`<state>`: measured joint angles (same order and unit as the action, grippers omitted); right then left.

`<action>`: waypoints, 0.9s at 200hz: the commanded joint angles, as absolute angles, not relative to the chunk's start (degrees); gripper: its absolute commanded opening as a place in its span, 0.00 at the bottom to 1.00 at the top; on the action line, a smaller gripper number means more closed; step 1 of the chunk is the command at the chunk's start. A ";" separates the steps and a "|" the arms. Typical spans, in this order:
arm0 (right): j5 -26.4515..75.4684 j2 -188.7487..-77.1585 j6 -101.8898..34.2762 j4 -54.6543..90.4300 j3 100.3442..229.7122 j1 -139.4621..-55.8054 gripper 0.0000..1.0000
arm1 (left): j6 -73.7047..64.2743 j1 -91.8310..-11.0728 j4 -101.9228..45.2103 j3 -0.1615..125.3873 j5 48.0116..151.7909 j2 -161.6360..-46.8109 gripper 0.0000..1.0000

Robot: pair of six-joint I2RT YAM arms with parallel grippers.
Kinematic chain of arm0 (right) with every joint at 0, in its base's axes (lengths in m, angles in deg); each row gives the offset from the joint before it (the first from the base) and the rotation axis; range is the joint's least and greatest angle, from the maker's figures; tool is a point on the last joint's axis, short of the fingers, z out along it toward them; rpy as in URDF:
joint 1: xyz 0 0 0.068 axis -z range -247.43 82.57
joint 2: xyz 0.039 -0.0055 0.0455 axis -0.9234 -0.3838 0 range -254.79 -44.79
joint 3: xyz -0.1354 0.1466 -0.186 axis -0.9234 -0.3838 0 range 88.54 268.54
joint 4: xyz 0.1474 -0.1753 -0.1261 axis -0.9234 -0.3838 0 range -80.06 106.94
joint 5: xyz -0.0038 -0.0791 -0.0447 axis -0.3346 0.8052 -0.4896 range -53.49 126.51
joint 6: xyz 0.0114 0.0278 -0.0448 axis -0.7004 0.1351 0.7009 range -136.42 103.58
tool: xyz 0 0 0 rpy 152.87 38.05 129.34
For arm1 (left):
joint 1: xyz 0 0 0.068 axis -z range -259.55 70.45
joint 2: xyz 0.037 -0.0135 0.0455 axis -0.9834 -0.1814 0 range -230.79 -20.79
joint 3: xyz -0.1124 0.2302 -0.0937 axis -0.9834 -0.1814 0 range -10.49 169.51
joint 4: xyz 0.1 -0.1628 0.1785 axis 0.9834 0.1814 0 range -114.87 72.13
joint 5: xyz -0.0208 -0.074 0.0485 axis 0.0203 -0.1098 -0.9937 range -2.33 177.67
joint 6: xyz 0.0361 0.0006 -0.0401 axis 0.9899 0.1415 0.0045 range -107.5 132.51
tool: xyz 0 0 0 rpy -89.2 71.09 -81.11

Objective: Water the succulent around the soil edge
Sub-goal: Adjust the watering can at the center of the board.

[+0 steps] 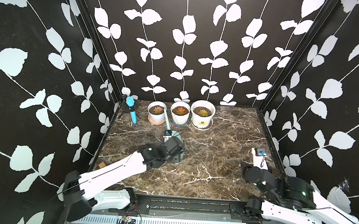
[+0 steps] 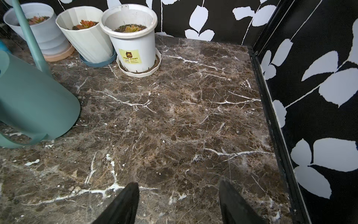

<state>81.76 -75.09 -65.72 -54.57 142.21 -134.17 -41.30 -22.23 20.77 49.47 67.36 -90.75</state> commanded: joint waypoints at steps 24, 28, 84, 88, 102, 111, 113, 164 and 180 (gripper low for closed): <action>80.57 -70.74 -68.28 -58.69 144.17 -133.78 0.67 | -50.91 -20.23 17.57 48.60 60.54 -93.89 0.69; 80.58 -71.06 -68.16 -58.64 144.17 -133.79 0.67 | -51.21 -19.88 16.93 48.50 60.09 -94.04 0.69; 79.71 -73.65 -67.39 -56.38 143.46 -133.79 0.67 | -51.36 -18.73 14.05 50.64 60.12 -101.26 0.63; 79.67 -73.53 -67.52 -56.24 143.32 -133.77 0.66 | -51.19 -18.71 14.01 50.68 60.25 -101.69 0.62; 79.23 -73.09 -67.82 -55.60 142.90 -133.79 0.66 | -51.02 -18.73 15.06 50.69 60.39 -102.18 0.59; 78.82 -72.92 -68.05 -55.38 142.60 -133.79 0.66 | -51.16 -18.81 16.38 50.52 59.80 -101.78 0.57; 78.75 -72.87 -68.09 -55.33 142.55 -133.79 0.66 | -51.27 -18.79 16.77 50.44 59.68 -101.58 0.57; 77.46 -72.77 -68.48 -53.89 141.45 -133.79 0.64 | -51.25 -21.96 21.48 43.86 57.94 -91.33 0.54; 77.31 -73.24 -68.36 -53.58 141.61 -133.83 0.64 | -49.89 -24.03 21.40 41.60 59.32 -87.96 0.54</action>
<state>77.54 -72.95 -67.88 -55.33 142.75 -134.02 -50.91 -21.47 17.89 44.69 59.73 -92.54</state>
